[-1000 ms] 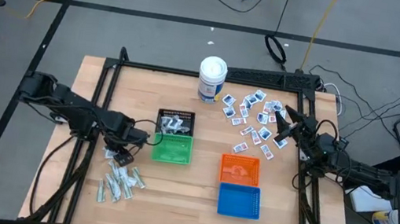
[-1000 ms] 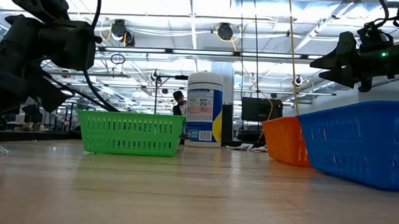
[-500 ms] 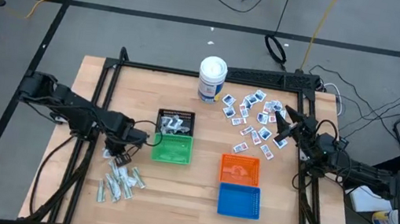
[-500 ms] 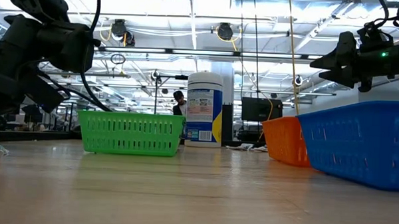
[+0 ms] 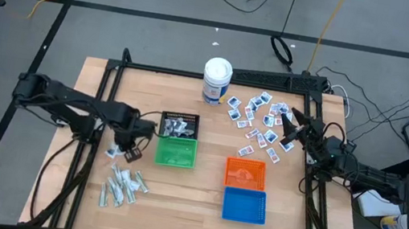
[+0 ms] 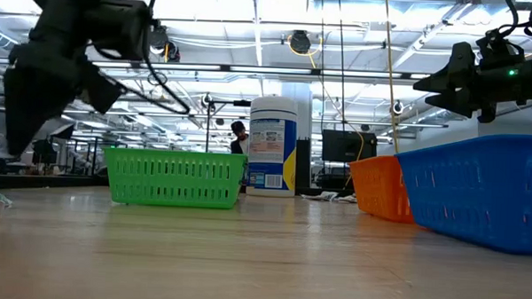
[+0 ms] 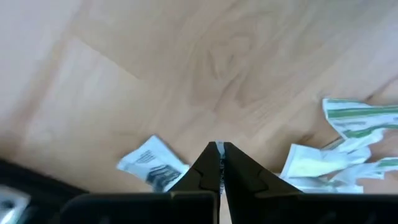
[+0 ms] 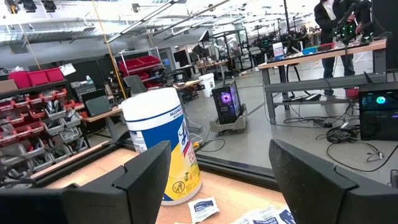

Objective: Pick & Place First Aid Supplies
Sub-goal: Put the black pad into the black bin

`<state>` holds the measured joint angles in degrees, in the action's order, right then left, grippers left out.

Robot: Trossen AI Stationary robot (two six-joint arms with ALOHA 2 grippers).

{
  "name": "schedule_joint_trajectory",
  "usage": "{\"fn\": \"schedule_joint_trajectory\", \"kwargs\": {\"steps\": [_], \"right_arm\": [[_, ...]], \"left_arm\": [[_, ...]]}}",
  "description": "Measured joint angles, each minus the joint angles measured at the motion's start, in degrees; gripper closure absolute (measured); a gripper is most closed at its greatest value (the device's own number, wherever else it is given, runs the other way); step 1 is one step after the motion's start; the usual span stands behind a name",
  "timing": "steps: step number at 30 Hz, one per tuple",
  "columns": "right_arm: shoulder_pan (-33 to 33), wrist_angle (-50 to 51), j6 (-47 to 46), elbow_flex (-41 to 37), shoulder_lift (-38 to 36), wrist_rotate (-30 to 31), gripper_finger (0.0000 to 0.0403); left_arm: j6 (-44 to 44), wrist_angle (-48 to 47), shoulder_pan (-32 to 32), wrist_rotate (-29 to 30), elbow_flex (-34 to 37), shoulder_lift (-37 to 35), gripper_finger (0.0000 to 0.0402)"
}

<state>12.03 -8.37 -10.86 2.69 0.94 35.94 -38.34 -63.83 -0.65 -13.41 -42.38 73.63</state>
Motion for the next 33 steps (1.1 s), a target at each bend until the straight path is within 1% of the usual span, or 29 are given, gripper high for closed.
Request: {"fn": "schedule_joint_trajectory", "kwargs": {"steps": [8, 10, 13, 18, 23, 33], "right_arm": [[0.0, 0.0, 0.0, 0.0, 0.0, 0.0, 0.0135], [0.0, 0.0, 0.0, 0.0, 0.0, 0.0, 0.0135], [0.0, 0.0, 0.0, 0.0, 0.0, 0.0, 0.0135], [0.0, 0.0, 0.0, 0.0, 0.0, 0.0, 0.0135], [0.0, 0.0, 0.0, 0.0, 0.0, 0.0, 0.0135], [0.0, 0.0, 0.0, 0.0, 0.0, 0.0, 0.0135]], "left_arm": [[3.6, -7.3, -4.7, 3.2, -4.6, -0.4, 0.0399], [5.4, -7.5, -5.7, 4.4, -6.5, 1.3, 0.0399], [9.5, -7.0, -8.0, 6.3, -10.7, 5.9, 0.0399], [15.8, -8.4, -11.3, 8.1, -19.8, 14.4, 0.0400], [21.9, -11.3, -13.5, 9.6, -31.3, 22.7, 0.0400], [27.2, -17.2, -15.5, 9.9, -52.3, 36.3, 0.0400]]}}
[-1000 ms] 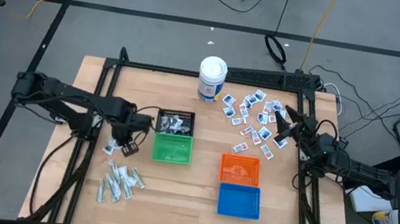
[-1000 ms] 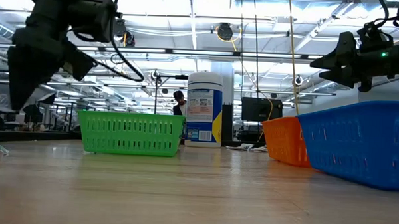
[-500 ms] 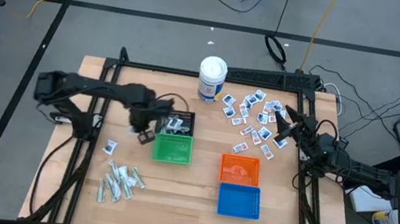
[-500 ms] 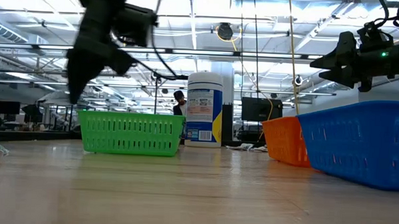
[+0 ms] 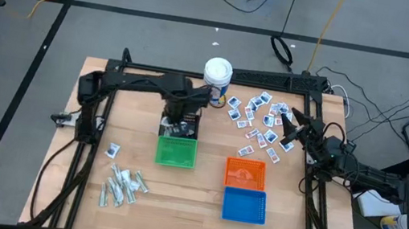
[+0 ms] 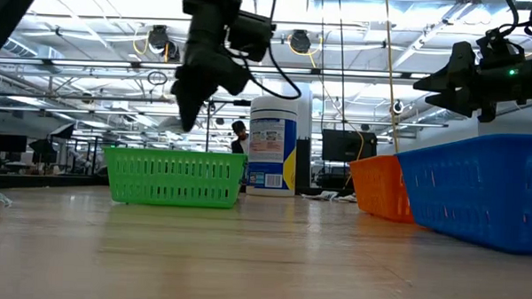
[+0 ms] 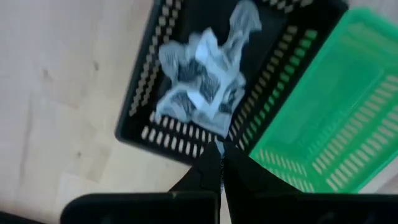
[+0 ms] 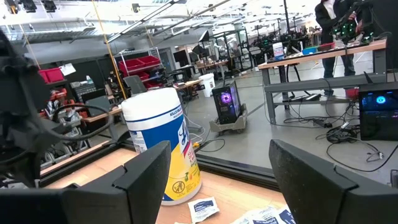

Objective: Pick & Place First Aid Supplies
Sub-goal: Put the black pad into the black bin

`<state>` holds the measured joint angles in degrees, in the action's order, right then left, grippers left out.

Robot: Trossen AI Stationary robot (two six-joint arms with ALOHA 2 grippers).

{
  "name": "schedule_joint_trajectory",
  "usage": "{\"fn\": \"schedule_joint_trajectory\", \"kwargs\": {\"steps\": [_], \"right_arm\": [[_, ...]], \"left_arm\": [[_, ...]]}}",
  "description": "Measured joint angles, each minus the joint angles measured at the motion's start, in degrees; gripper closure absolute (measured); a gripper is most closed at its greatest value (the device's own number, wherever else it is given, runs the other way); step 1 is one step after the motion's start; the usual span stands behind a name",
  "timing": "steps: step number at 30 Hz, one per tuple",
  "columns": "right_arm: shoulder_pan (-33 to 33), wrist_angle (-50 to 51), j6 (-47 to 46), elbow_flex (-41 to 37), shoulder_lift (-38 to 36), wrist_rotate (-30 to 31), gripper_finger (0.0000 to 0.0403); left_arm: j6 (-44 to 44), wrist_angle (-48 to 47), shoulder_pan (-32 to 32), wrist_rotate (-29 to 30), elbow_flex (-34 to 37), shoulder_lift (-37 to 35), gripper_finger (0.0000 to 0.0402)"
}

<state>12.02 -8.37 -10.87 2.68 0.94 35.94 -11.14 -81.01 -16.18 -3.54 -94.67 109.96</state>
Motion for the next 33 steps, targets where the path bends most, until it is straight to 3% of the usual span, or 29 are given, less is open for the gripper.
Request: {"fn": "schedule_joint_trajectory", "kwargs": {"steps": [6, 20, 24, 33], "right_arm": [[0.0, 0.0, 0.0, 0.0, 0.0, 0.0, 0.0135], [0.0, 0.0, 0.0, 0.0, 0.0, 0.0, 0.0135], [0.0, 0.0, 0.0, 0.0, 0.0, 0.0, 0.0136], [0.0, 0.0, 0.0, 0.0, 0.0, 0.0, 0.0136]], "left_arm": [[0.0, -0.8, -0.3, 0.4, -5.2, 3.6, 0.0400], [-4.6, 7.1, 0.5, 1.2, -5.3, 8.8, 0.0392], [-5.5, 7.2, 0.5, 3.2, -5.3, 8.8, 0.0344], [-7.3, 6.9, 0.4, 1.9, -5.3, 8.3, 0.0184]]}}
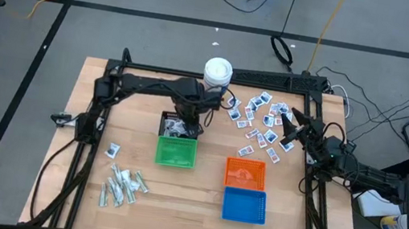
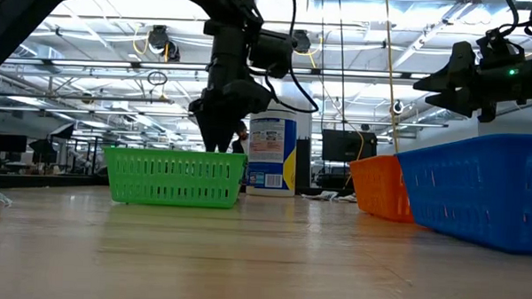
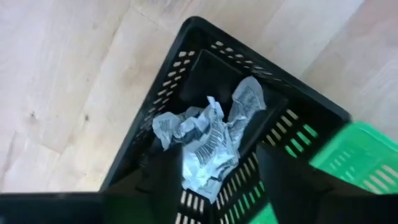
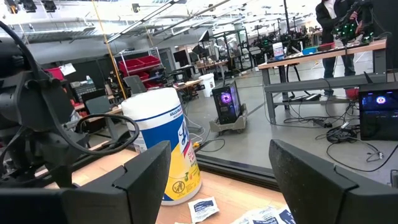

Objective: Pick & Place First Aid Supplies
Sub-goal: Put the black pad into the black bin

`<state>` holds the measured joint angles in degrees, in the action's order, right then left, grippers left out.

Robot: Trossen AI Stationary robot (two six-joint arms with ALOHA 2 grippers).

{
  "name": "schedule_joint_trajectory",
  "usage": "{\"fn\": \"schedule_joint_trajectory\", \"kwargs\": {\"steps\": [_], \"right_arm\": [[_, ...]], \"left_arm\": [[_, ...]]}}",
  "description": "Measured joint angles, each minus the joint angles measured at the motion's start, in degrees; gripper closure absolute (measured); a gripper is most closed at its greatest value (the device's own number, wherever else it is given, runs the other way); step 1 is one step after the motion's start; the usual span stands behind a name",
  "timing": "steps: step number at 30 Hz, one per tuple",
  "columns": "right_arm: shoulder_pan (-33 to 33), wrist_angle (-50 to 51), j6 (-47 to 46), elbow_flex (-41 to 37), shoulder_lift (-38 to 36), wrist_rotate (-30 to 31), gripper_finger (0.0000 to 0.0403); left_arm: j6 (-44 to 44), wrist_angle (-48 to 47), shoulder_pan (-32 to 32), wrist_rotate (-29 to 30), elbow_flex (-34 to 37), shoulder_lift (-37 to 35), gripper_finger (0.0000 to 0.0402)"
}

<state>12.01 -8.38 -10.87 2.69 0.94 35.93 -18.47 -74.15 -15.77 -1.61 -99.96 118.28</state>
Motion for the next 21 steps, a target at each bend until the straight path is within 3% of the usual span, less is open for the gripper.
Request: {"fn": "schedule_joint_trajectory", "kwargs": {"steps": [8, 15, 21], "right_arm": [[0.0, 0.0, 0.0, 0.0, 0.0, 0.0, 0.0135], [0.0, 0.0, 0.0, 0.0, 0.0, 0.0, 0.0136], [0.0, 0.0, 0.0, 0.0, 0.0, 0.0, 0.0135]], "left_arm": [[-6.8, -3.5, -0.9, -1.4, 0.0, -2.9, 0.0123], [-12.8, -8.5, -0.6, -1.4, 0.8, -3.3, 0.0117], [-18.0, -5.3, 1.5, -1.4, 9.4, -9.1, 0.0116]]}}
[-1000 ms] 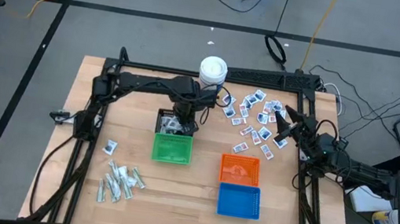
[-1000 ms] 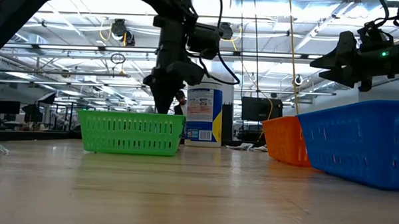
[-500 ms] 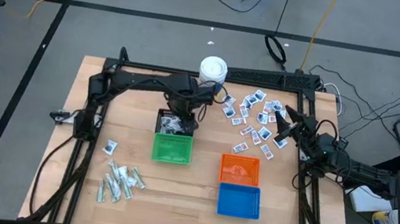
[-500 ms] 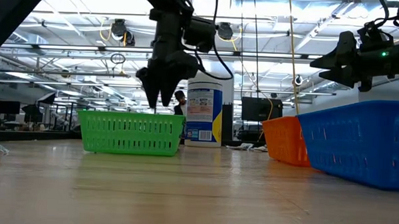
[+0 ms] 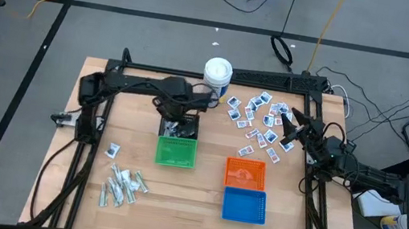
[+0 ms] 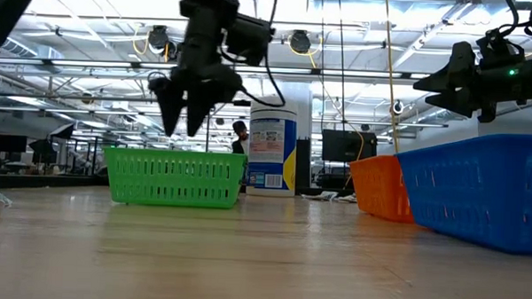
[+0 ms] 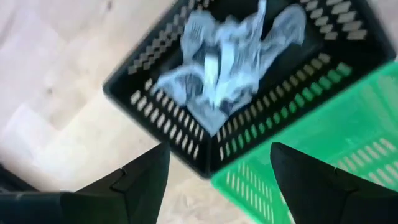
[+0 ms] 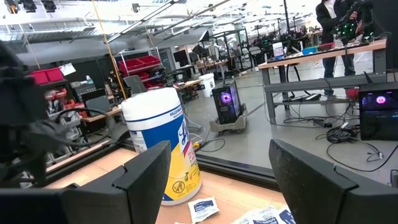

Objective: Pick & Place First Aid Supplies
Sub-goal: Put the black pad into the black bin

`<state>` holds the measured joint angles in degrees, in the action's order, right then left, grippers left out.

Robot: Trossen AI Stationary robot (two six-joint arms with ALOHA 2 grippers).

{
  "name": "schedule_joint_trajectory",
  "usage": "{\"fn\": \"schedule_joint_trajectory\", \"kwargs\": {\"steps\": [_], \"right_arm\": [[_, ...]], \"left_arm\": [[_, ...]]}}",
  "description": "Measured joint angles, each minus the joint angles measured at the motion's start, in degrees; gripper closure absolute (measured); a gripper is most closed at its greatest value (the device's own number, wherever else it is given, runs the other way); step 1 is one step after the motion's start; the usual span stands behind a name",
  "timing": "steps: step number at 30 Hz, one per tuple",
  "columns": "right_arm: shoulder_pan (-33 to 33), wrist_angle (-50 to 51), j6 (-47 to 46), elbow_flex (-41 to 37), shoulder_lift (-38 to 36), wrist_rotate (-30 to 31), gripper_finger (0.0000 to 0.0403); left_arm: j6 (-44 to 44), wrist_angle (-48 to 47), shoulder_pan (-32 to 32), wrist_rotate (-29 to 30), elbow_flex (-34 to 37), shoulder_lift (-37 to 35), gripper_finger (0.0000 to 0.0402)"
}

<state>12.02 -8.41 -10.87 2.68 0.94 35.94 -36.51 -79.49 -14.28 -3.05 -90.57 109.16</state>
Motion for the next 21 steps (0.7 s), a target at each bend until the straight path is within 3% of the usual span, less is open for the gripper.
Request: {"fn": "schedule_joint_trajectory", "kwargs": {"steps": [12, 21], "right_arm": [[0.0, 0.0, 0.0, 0.0, 0.0, 0.0, 0.0135], [0.0, 0.0, 0.0, 0.0, 0.0, 0.0, 0.0135]], "left_arm": [[-12.0, 5.6, 6.0, -3.2, 24.2, -16.4, 0.0117], [-20.4, 6.2, 9.9, -5.0, 37.3, -24.8, 0.0117]]}}
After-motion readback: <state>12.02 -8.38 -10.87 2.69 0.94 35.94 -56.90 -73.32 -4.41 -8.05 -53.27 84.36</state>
